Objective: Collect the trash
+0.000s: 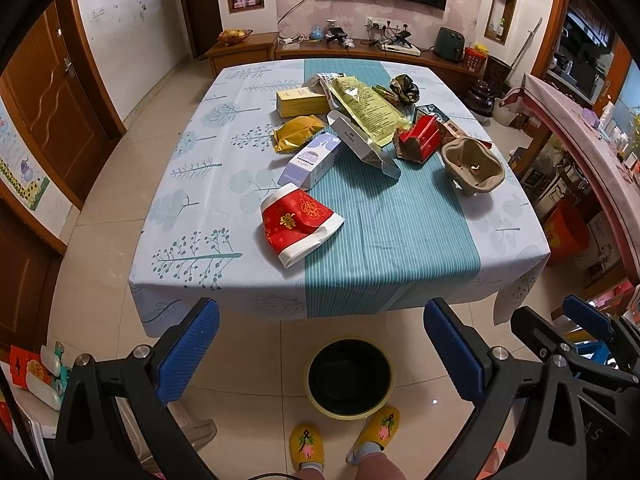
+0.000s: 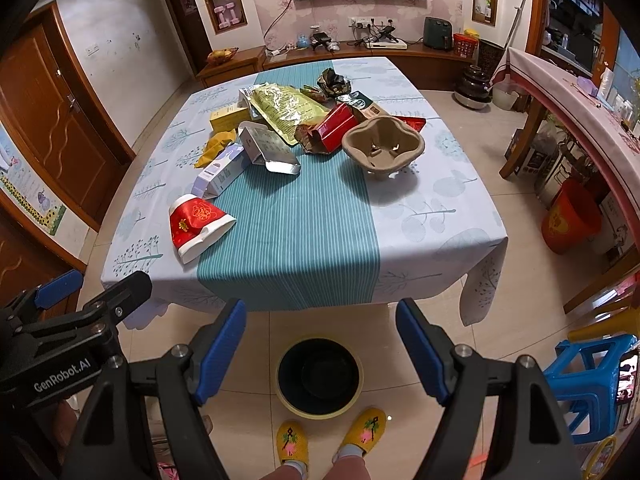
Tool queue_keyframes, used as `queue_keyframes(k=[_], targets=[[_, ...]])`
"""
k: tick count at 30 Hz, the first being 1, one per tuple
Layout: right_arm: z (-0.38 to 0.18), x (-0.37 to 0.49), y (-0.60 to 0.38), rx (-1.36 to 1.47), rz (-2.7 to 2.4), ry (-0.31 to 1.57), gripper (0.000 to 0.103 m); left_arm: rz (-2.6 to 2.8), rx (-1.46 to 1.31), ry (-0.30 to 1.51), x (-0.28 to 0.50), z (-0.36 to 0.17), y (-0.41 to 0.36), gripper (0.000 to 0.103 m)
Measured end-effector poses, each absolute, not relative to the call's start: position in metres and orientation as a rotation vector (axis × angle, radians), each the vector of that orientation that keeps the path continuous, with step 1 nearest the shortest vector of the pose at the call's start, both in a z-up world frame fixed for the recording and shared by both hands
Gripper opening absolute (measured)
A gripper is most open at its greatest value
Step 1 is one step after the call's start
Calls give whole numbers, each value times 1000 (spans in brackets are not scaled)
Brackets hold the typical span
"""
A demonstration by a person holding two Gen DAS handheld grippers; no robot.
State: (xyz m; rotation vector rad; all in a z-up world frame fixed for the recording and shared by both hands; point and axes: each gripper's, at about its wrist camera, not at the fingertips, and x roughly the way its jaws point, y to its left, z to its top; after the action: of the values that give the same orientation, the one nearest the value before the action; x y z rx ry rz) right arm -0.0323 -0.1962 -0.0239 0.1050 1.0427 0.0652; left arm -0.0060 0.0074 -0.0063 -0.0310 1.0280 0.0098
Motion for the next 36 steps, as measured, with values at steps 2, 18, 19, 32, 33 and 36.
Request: queue_keyframes(k=[2,18,19,32,33,36], targets=[[-24,-32,-196,104,65,1042,78,11,-32,1029,-7,-7,8,101],[-25,-31,-197,103,67,1043,78,14,-37,1035,-6,-9,12,101],[-25,-31,-197,103,68,1044,78,15,-37,1036,-6,-9,13,101],[-29,-14,-203,101,105,1059,78,57,-81,1067,9,-18,9,101],[-29,-13,-205,101,109,1058,78,61,-88,1070,11,-18,8,101],[-28,-5,-209,98,125,1051,78,78,-111,1076,17,-19,7,101]])
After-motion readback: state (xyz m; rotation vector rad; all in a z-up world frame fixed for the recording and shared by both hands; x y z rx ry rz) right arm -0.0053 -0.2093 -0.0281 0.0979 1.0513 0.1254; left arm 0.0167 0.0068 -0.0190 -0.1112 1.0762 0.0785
